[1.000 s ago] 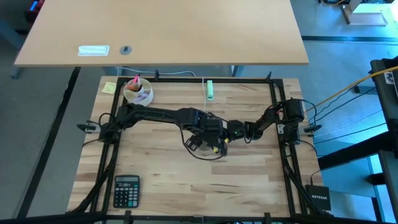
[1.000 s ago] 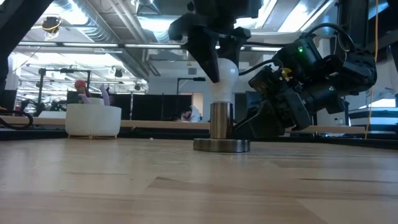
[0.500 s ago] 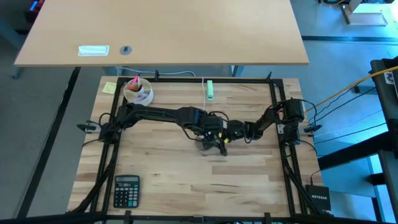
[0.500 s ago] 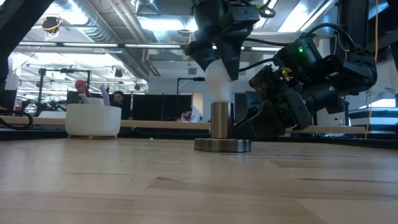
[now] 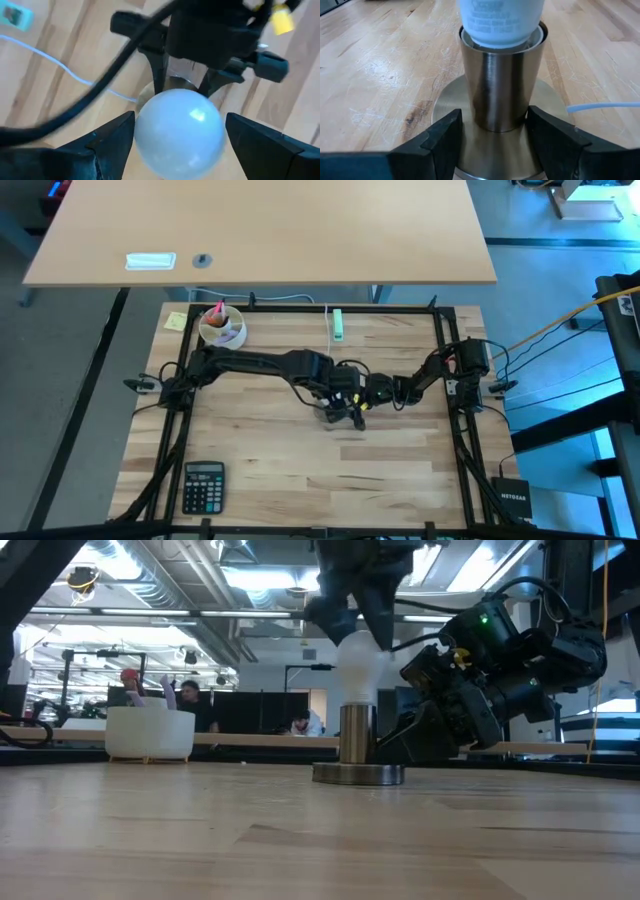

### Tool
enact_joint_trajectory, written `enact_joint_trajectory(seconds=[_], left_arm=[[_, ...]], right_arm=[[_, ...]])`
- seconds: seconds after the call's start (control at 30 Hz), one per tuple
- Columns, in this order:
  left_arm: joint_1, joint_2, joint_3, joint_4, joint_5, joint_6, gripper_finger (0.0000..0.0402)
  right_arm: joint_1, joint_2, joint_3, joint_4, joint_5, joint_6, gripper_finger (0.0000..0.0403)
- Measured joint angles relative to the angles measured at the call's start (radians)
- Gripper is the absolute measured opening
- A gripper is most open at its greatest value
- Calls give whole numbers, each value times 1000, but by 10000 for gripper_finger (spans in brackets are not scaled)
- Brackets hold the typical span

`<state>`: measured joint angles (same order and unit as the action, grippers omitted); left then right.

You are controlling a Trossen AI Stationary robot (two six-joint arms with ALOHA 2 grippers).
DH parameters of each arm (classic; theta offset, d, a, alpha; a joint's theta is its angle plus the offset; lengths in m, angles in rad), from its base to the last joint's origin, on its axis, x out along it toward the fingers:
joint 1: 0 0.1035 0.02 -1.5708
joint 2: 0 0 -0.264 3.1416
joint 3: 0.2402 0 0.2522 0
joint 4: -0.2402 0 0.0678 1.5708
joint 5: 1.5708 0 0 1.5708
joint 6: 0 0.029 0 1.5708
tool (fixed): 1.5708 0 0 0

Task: Screw lightbulb
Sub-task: Remove the lightbulb from the lamp

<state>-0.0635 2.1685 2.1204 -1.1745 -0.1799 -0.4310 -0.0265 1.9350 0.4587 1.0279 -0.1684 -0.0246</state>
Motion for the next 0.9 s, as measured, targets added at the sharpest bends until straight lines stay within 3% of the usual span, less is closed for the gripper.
enact_joint_trajectory(seconds=[0.23,0.4,0.73,0.9], left_arm=[[-1,0,91,-104,-6,164,301],[0,0,110,-165,-13,370,301],[-51,0,110,-163,-17,892,295],[-55,6,96,-115,-17,989,294]], right_arm=[[0,0,0,0,0,0,227],[0,0,0,0,0,0,227],[0,0,0,0,0,0,227],[0,0,0,0,0,0,227]])
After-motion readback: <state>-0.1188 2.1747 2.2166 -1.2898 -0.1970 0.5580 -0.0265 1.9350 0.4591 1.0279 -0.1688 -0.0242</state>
